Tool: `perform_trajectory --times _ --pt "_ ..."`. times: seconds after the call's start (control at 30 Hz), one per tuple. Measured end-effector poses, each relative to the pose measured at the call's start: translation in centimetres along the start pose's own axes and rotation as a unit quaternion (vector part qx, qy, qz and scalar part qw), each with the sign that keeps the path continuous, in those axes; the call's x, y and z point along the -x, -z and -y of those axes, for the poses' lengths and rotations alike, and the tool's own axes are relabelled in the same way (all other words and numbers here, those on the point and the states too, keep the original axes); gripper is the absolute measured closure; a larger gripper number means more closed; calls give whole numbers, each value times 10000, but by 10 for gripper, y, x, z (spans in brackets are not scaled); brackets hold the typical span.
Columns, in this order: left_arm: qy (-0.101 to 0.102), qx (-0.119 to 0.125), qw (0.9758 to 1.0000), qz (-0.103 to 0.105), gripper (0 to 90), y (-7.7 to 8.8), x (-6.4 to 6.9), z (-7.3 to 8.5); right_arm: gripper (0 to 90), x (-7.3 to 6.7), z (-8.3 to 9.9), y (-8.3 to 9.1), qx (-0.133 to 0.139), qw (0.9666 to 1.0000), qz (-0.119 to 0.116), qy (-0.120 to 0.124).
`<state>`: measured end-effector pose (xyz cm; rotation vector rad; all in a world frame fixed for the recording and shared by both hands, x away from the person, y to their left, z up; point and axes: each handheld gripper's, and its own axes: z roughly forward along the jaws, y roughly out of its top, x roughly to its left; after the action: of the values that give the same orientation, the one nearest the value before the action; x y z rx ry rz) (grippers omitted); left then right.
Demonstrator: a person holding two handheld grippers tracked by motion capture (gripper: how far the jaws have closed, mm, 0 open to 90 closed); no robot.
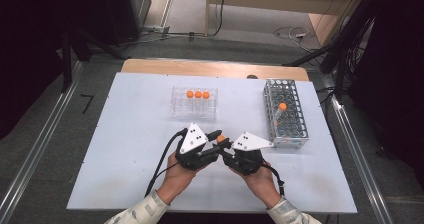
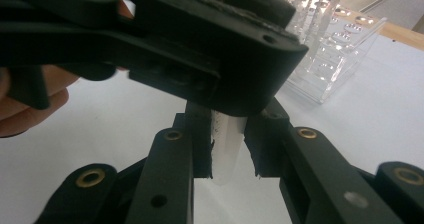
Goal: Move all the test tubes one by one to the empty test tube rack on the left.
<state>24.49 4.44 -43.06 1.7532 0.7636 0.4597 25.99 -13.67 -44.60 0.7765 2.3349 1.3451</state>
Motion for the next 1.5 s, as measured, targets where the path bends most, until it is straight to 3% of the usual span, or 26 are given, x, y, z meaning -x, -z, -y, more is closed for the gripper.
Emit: perform_trajectory --times 0.13,0.17,0.23,0.33,0.4,0.47,0.57,0.63,0.73,0.8,0.9,1.07,1.5 --pt "33 35 10000 -50 698 0 -2 -1 685 2 0 1 -8 10000 20 -10" --pt "40 56 9999 -95 700 1 -3 -2 581 3 0 1 -12 10000 -9 -43" --pt "86 97 9998 -163 700 5 -9 -5 497 6 -2 3 -47 10000 32 -16" --pt "267 241 9986 -392 701 15 -27 -10 462 22 -4 15 118 9993 342 -108" --pt "356 290 9974 -560 701 22 -40 -14 462 37 -6 27 306 9966 737 -189" --pt "463 361 9957 -711 701 29 -53 -19 461 55 -7 41 475 9915 1162 -331" --pt "516 470 9927 -987 701 40 -70 -26 462 82 -6 59 669 9780 1911 -508" --pt "536 528 9906 -1141 701 45 -79 -30 466 98 -3 67 715 9688 2274 -683" --pt "557 587 9878 -1332 701 51 -90 -37 466 119 6 69 624 9591 2602 -922" --pt "531 606 9864 -1430 701 54 -95 -41 466 128 12 67 523 9562 2694 -1017" --pt "518 649 9844 -1553 701 56 -101 -47 479 138 20 60 339 9538 2763 -1129" --pt "484 645 9821 -1703 702 53 -111 -53 510 148 24 50 223 9546 2682 -1278" --pt "581 667 9765 -1968 702 29 -133 -57 647 155 22 37 -31 9536 2691 -1352"
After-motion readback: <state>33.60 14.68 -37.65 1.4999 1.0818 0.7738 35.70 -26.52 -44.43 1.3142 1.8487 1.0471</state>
